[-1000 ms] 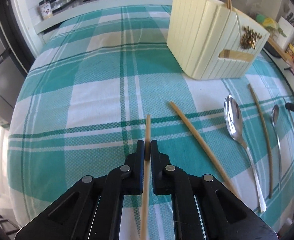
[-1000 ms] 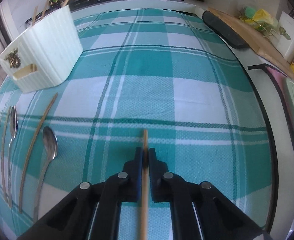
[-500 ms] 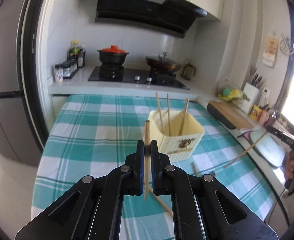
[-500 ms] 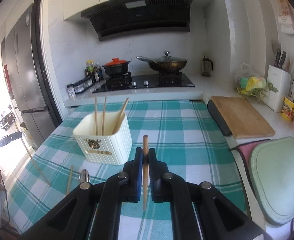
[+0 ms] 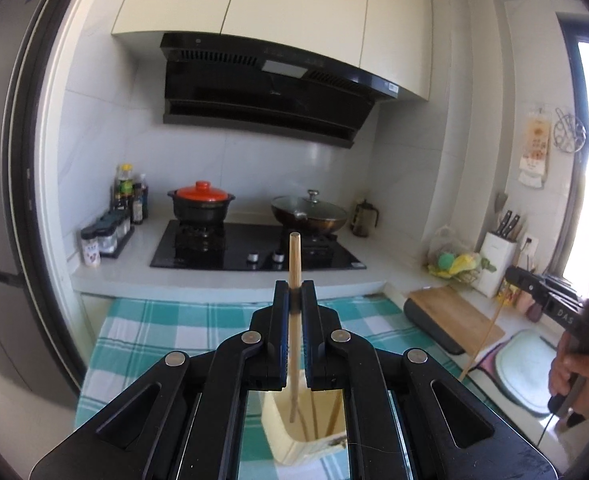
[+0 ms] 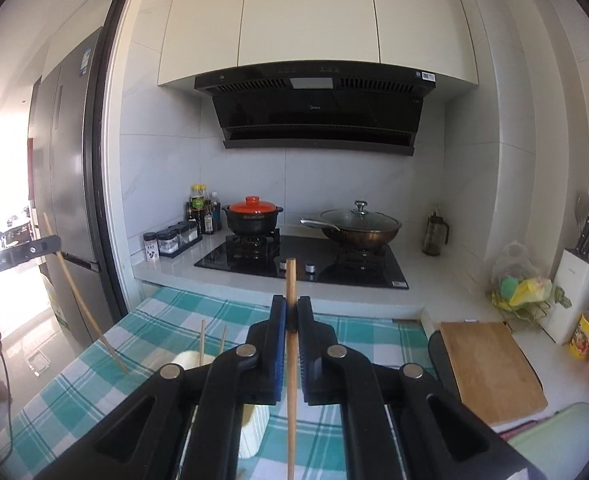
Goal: Organize utensils
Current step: 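Lift the chopstick with the left tool and release it into the cream holder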
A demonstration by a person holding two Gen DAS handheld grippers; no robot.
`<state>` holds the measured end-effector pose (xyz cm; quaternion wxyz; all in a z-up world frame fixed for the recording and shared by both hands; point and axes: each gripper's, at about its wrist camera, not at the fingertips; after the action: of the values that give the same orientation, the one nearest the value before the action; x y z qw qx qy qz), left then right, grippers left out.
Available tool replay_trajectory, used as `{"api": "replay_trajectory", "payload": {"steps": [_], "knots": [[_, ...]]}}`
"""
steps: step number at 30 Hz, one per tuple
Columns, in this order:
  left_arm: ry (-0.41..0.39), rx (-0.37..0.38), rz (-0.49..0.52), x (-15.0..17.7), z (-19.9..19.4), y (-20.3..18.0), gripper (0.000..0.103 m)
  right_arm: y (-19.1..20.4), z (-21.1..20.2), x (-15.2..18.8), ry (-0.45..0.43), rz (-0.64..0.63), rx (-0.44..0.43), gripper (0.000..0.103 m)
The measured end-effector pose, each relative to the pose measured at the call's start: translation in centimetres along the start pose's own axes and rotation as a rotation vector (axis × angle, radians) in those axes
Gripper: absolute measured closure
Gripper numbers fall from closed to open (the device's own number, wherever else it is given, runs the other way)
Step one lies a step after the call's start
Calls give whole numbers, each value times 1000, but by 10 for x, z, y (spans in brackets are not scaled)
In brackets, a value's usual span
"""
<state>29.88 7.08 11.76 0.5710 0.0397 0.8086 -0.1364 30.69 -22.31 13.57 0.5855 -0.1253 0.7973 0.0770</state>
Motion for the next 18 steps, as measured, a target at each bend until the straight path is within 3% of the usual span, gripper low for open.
{"api": "replay_trajectory", "payload": {"steps": [6,10,14,18], "knots": [[68,10,-19,11,44,-3,99,25,27,-11,-53,-2,-62,97],[119,13,-22,25,66,-4,99,37,55,0,-32,13,-101,97],[197,5,-14,42,88,-2,99,42,92,23,71,34,-110,97],[309,-1,-34,61,119,3,99,27,143,51,255,143,-90,97]]}}
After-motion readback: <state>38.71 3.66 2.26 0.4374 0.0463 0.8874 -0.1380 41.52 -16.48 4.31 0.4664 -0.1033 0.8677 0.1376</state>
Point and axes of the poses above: each gripper's, at about its wrist camera, not at the fingertips, and z roughly the way its jaws point, y to its left, x to its underside, and after that the axes turned 1 degree about y, right-handed
